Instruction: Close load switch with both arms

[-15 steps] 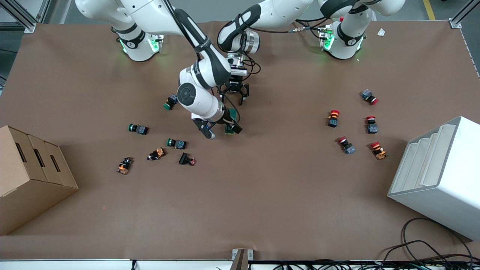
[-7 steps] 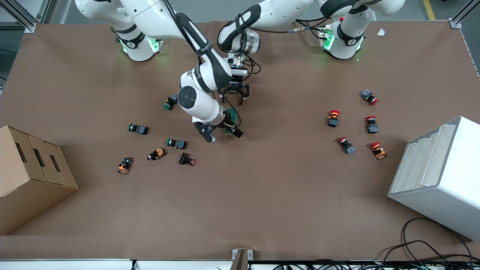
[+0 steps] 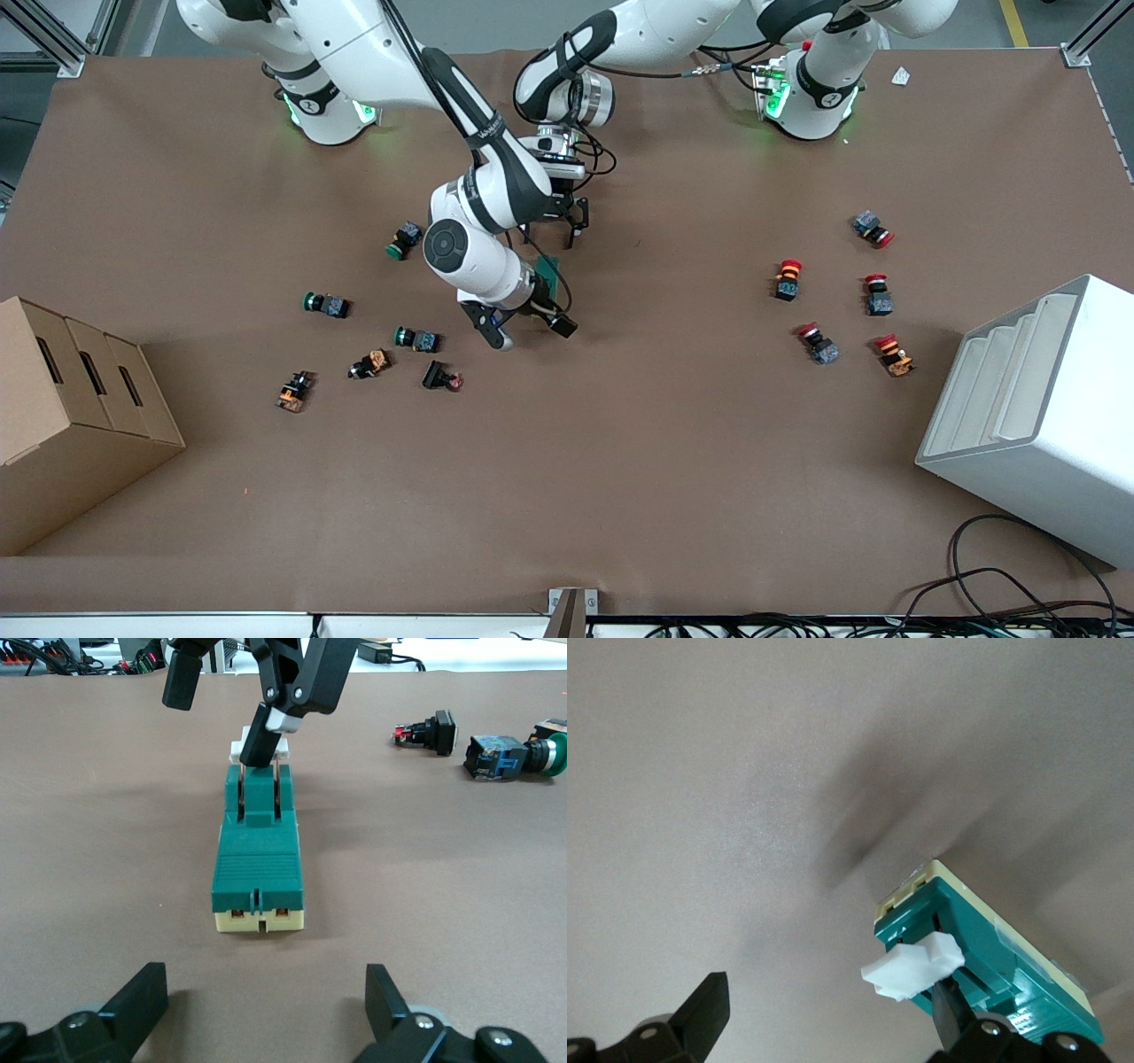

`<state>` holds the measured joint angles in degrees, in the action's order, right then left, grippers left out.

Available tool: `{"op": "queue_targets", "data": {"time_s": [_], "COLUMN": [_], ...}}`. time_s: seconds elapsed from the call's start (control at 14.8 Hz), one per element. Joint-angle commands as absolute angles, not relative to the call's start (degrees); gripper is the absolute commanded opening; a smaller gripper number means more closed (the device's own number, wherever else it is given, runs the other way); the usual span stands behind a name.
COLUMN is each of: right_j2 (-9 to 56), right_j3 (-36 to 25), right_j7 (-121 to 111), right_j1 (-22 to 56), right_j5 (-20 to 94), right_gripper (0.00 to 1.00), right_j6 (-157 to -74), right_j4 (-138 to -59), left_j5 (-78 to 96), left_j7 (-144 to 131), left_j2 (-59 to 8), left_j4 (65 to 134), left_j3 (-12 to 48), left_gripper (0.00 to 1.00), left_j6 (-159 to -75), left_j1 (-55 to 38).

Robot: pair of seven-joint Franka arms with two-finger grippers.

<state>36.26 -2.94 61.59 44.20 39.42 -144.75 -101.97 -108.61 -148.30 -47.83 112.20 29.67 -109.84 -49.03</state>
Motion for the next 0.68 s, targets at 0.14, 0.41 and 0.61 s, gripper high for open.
{"op": "queue_targets", "data": {"time_s": [0.14, 0.41, 0.61], "right_j2": [40.6, 40.6, 40.4], "right_j3": [-2.6, -2.5, -2.5], "right_j7": [59.8, 62.1, 63.7], "right_j1": [40.6, 38.6, 37.0], "right_j5": [40.4, 42.9, 43.1], "right_gripper": [1.0, 1.0, 1.0], "right_j6": [-146.0, -138.8, -135.1], "right_j4": [-97.7, -94.6, -92.6], "left_j5": [-107.9, -107.8, -107.7], "left_j7": [-151.1, -151.2, -151.3], "left_j2": [-49.7, -49.7, -49.7], "left_j4": [114.0, 113.9, 113.9], "left_j3": [29.4, 29.4, 29.4], "left_gripper": [0.99, 0.99, 0.99], "left_j6": [-110.9, -110.9, -110.9], "left_j1": [-48.5, -48.5, -48.5]}}
